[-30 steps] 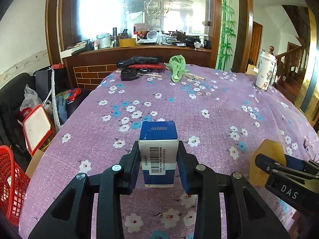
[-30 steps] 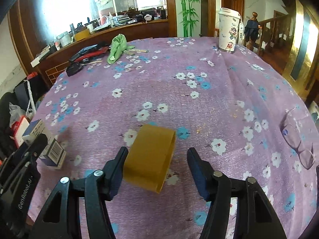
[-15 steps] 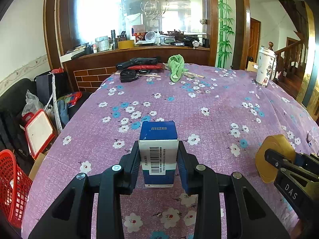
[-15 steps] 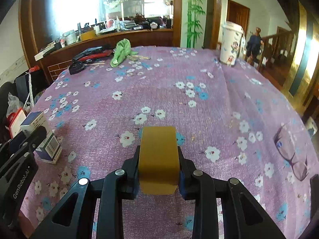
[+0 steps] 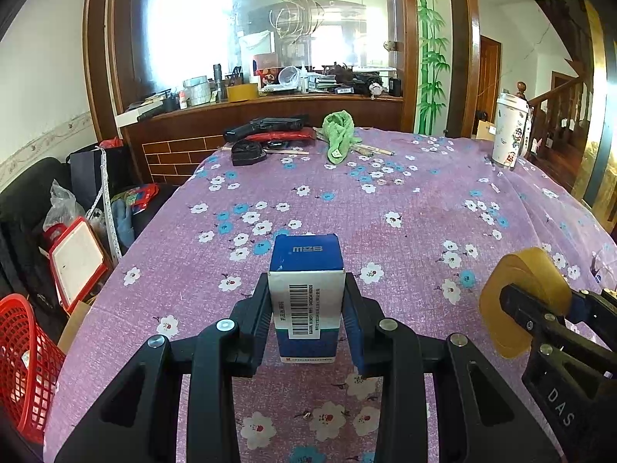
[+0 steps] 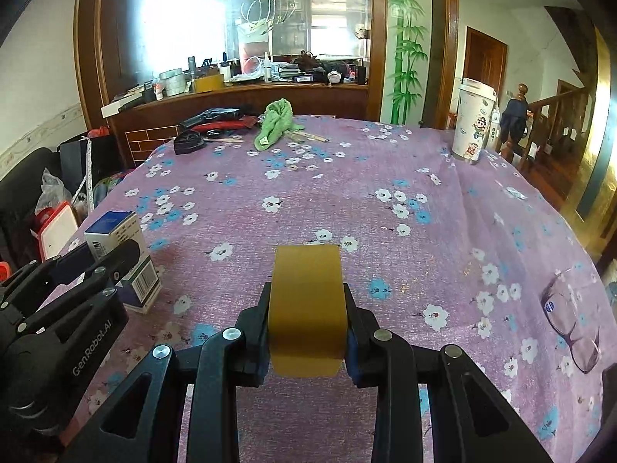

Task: Collect trash
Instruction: 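Carry the blue box and tape roll toward the red wastebasket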

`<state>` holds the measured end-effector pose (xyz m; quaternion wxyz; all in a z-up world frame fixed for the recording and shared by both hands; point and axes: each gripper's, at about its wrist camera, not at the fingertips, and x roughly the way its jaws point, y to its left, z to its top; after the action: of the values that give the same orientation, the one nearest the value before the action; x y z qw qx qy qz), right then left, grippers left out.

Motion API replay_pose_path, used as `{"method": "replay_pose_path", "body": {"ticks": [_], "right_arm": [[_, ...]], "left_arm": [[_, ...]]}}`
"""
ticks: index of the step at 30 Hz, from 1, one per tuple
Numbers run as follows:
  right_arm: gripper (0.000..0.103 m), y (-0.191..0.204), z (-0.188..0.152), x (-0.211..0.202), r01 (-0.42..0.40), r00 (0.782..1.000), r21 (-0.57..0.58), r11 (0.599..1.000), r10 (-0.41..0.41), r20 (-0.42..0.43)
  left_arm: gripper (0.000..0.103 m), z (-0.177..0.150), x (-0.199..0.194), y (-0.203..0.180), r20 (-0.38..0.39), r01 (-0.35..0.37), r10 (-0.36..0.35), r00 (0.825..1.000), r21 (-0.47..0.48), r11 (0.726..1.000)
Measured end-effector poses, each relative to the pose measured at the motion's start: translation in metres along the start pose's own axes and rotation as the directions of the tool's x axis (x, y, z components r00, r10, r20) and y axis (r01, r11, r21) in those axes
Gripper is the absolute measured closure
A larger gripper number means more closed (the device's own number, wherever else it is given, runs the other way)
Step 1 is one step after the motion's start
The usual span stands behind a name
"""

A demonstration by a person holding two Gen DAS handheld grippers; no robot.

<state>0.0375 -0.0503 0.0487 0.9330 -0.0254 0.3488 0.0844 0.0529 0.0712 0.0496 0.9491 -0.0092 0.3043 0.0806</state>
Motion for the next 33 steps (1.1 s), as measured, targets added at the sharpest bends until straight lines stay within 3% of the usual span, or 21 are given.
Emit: {"method": "replay_pose_path", "body": {"ticks": [21,33], "right_arm": [[0.071,0.003,-0.001,-0.006,-0.031,0.999,-0.009,0.999,0.032,0.021],[0.071,0.000,0.004,-0.016,-0.081,0.996,0.048,0.996,0.079,0.049]], "left_arm": [[0.070,0.005,-0.007,0.003,0.026,-0.011,0.012,1.000,-0.015,1.000],[0.070,0.007,-0.032,0.018,0.039,-0.002,0.006,0.999,-0.095,0.996]]}}
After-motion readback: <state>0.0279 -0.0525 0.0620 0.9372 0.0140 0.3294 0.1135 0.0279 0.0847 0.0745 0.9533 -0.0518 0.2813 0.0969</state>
